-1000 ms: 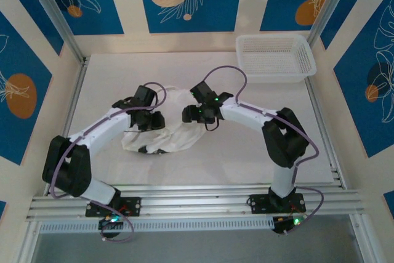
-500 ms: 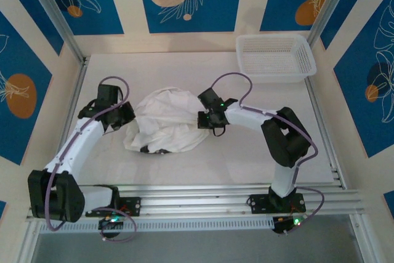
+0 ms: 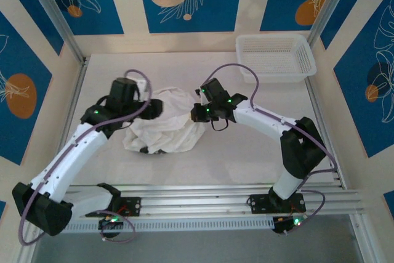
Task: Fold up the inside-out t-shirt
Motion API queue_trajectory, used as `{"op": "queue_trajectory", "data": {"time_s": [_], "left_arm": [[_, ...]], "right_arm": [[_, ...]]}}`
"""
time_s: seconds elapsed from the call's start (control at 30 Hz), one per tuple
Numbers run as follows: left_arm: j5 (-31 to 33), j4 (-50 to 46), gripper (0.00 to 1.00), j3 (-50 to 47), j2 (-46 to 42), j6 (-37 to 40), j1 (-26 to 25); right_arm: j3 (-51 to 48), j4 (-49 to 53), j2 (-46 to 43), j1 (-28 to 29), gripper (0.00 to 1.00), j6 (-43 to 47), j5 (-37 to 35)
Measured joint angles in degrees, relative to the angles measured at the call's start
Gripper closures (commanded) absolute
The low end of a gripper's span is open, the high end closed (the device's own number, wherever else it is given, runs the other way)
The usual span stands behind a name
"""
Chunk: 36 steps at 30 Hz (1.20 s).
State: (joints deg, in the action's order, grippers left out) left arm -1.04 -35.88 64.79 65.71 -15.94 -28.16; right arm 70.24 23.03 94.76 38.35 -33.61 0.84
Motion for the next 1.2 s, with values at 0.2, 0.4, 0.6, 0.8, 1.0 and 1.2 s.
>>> {"op": "queue_trajectory", "data": {"time_s": [0.2,0.4,0.6,0.8,1.0,1.2], "left_arm": [[-3.6,4.6,0.14,-7.1,5.2,7.1,-5.5],[0.0,9.4,0.0,-9.5,13.5,9.1,-6.8],[8.7,13.5,0.55,-8.3,19.2,6.6,-6.7],[3.1,13.7,1.0,-6.2,19.6,1.4,-3.3],[-24.3,17.4,1.0,-5.4,10.8,-10.8,5.2],[-33.0,13.9,1.0,-0.6,9.1,-15.3,6.3]], "right_arm": [[1.1,1.9,-4.3,-1.4,1.0,0.0,3.7],[1.7,2.1,-6.3,-1.6,1.0,0.0,5.7],[1.7,2.8,-6.4,-1.2,1.0,-0.4,5.9],[0.1,3.0,-7.3,-3.1,1.0,-1.0,5.6],[-9.4,-0.6,-7.5,-7.9,0.79,1.4,4.6],[-15.2,0.2,-11.5,-4.3,0.55,2.8,-6.6]]}}
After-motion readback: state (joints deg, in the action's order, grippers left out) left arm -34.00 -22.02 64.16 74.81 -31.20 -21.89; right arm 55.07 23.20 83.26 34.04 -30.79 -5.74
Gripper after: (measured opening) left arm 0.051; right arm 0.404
